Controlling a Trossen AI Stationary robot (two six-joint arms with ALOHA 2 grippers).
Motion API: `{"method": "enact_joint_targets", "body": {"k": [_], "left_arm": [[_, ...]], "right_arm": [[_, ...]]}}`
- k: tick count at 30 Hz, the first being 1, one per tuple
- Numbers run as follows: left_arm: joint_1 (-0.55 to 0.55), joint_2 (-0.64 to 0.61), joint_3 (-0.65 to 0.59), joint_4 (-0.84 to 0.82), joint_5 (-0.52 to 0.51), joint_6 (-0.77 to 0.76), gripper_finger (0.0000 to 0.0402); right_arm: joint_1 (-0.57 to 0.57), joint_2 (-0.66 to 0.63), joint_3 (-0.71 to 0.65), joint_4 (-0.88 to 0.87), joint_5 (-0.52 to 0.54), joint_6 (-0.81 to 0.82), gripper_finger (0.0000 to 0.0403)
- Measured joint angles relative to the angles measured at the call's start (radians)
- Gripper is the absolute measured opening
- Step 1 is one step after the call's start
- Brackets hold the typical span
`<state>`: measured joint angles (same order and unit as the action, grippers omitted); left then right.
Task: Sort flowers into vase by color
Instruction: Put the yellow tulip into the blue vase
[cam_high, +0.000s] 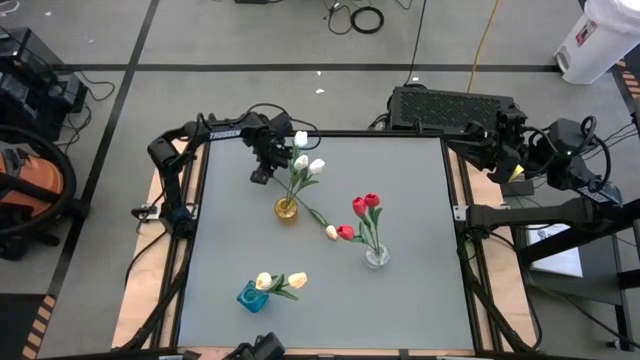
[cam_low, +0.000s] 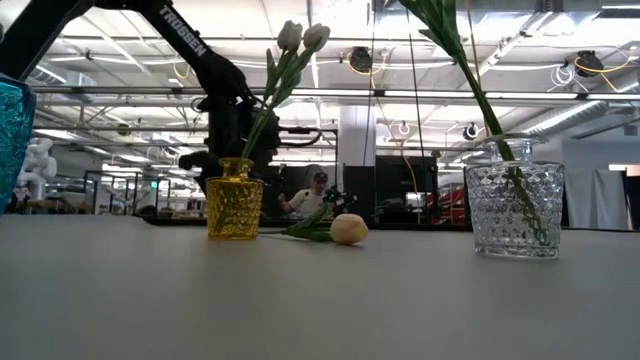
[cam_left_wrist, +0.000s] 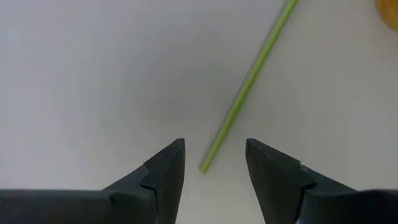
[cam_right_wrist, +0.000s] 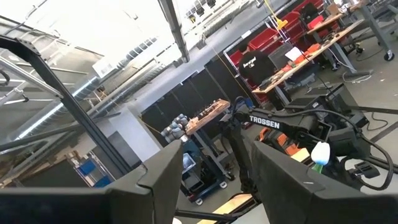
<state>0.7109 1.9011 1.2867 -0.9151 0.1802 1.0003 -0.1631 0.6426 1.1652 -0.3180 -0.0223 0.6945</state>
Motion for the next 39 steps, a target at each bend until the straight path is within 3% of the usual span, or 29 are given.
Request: {"method": "enact_joint_targets", "body": {"k": [9,20,39], "left_arm": [[-0.011,0.000,-0.049,0.016,-0.005,-0.021,0.0175],[-0.047,0.000,-0.049,0.102,-0.004,-0.026,0.0175],[-0.077,0.011,-0.051,0.103,-0.003,-0.054,0.0175]], "right_arm": [[0.000,0.000,0.000,0.000,0.000,0.000,0.0183],[0.000,0.000,0.000,0.000,0.000,0.030,0.0183],[0.000,0.000,0.000,0.000,0.000,0.053,0.0183]]}}
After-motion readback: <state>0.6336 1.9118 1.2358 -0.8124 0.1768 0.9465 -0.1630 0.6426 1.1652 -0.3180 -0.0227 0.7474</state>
